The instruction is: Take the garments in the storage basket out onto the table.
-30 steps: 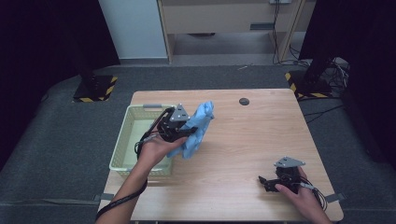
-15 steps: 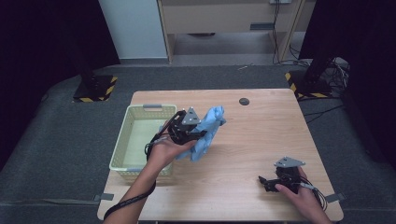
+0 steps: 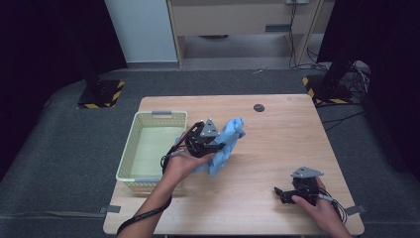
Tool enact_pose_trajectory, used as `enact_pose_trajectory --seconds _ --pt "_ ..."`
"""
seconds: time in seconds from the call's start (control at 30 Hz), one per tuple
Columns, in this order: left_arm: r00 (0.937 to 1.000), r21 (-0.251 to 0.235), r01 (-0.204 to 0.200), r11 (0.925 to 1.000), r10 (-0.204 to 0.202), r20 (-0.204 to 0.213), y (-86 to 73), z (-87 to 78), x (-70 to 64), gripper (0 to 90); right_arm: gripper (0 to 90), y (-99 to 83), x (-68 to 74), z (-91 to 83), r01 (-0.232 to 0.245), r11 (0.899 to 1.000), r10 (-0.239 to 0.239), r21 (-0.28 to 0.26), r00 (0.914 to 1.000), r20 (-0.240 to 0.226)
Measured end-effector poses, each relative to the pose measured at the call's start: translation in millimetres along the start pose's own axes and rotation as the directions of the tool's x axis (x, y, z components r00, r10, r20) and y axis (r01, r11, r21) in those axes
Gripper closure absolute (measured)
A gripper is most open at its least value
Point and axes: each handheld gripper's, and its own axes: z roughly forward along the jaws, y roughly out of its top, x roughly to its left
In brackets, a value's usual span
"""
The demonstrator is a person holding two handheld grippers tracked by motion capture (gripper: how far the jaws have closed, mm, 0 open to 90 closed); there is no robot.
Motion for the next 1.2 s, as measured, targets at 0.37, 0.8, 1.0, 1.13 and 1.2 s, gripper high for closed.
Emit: enact_pose_trajectory --seconds 0.37,0.8,1.0,1.13,1.2 --pt "0.9997 0.002 0.007 1.0000 -0.007 0.025 -1.2 18.2 -8.5 74.4 0.5 0.0 0.0 0.0 0.000 1.000 0.000 0.000 1.0000 0.000" --pt "0.9988 0.012 0.016 0.9998 -0.017 0.045 0.9 43.7 -16.9 74.3 0.5 0.0 0.0 0.0 0.000 1.000 0.000 0.000 1.0000 0.000" --pt "0.9980 0.028 0.011 0.9995 -0.013 0.061 2.0 58.3 -24.5 74.1 0.5 0.0 0.0 0.0 0.000 1.000 0.000 0.000 1.0000 0.000" --pt "0.9973 0.046 0.016 0.9988 -0.019 0.071 1.5 72.6 -28.4 74.0 0.5 0.0 0.0 0.0 -0.001 1.000 0.001 0.001 1.0000 -0.001" --pt "0.9969 0.051 0.022 0.9985 -0.026 0.075 2.1 80.2 -30.1 73.8 0.5 0.0 0.0 0.0 -0.001 1.000 0.001 0.001 1.0000 -0.001"
